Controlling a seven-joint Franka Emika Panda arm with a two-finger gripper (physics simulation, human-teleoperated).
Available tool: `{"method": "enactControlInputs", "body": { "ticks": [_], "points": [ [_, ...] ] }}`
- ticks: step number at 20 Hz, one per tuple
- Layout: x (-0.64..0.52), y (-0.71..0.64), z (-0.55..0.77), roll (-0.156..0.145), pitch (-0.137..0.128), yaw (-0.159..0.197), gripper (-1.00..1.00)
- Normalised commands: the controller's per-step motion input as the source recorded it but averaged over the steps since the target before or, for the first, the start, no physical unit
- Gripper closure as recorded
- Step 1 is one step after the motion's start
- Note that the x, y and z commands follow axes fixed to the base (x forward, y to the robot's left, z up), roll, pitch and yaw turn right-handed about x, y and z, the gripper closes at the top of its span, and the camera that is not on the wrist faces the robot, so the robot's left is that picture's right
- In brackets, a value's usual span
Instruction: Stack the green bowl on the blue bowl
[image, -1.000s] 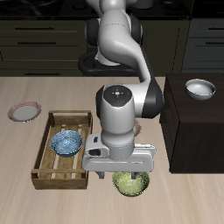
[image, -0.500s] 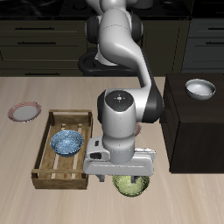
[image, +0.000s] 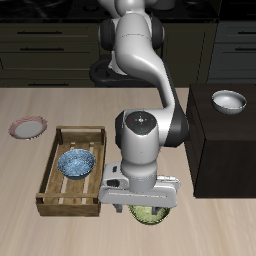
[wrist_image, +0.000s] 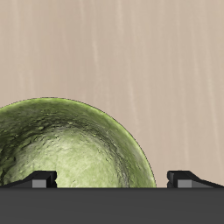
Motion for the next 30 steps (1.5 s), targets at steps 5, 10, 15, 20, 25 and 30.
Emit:
{"method": "enactControlInputs", "body": {
  "ticks": [5,10,15,20,25,30],
  "points": [
    [0.03,0.02,-0.58,-0.110,0.054,0.099,-1.00],
    [-0.11,0.03,-0.31,-0.010,0.027,0.003,1.00],
    [-0.04,-0.16,-0.02,0.009,-0.006,-0.007,1.00],
    [-0.02,-0.14,0.20,-0.022,-0.033,-0.006,1.00],
    [-0.06,-0.16,0.51,-0.027,-0.083,-0.006,1.00],
    [-0.10,-0.13,0.34,-0.022,-0.053,0.012,1.00]
  ]
}}
